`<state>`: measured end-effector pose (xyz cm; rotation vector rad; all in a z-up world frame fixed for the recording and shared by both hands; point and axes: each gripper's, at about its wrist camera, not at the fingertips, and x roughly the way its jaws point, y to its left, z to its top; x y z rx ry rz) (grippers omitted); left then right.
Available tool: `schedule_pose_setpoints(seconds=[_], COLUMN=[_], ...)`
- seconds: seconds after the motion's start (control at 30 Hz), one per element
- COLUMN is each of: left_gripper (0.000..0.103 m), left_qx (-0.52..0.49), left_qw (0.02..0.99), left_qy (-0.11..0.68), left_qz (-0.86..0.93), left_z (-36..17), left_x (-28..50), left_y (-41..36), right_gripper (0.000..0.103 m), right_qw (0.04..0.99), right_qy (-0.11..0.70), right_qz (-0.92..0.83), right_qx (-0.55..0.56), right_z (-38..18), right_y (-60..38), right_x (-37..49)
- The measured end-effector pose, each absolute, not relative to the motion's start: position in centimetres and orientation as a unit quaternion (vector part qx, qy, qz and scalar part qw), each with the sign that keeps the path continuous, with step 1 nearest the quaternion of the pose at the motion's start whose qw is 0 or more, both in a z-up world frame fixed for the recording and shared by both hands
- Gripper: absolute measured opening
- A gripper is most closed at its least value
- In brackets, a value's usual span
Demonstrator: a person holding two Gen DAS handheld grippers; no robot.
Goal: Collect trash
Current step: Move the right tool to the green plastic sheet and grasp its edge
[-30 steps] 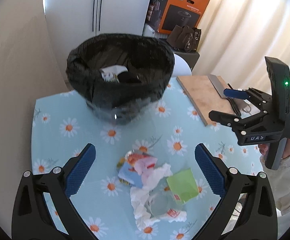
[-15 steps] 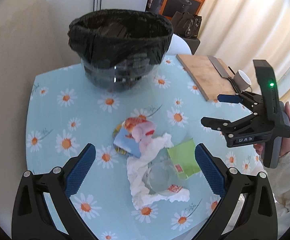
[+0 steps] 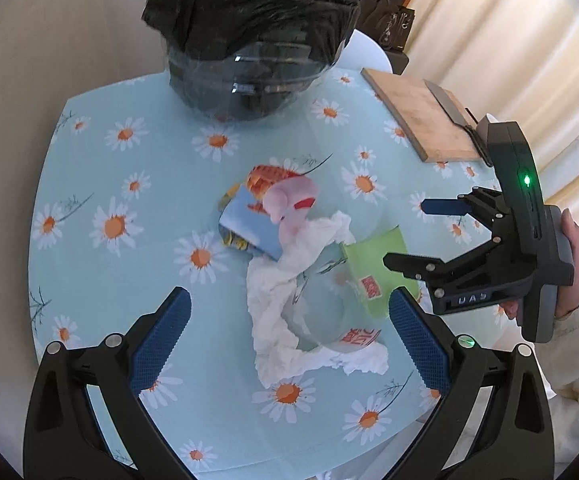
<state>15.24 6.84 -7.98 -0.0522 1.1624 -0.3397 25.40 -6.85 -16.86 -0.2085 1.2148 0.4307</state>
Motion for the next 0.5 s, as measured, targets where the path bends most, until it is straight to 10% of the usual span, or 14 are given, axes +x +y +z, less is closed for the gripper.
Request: schedule_pose_setpoints(seconds=[0.5], left_gripper=[0.097], left_qx=[-0.034], left_qw=[0.814], left_qy=[0.562], left_qz=[-0.145], left_z=[-9.3], left_x=[13.7], left_y=[7.7], right_gripper=[0.091], right_qw=[0.775], right_qy=[0.593], right_qz=[0.206], right_qx=[-0.076], right_z=[-19.0], right_y=[-5.0], right_x=[24.7])
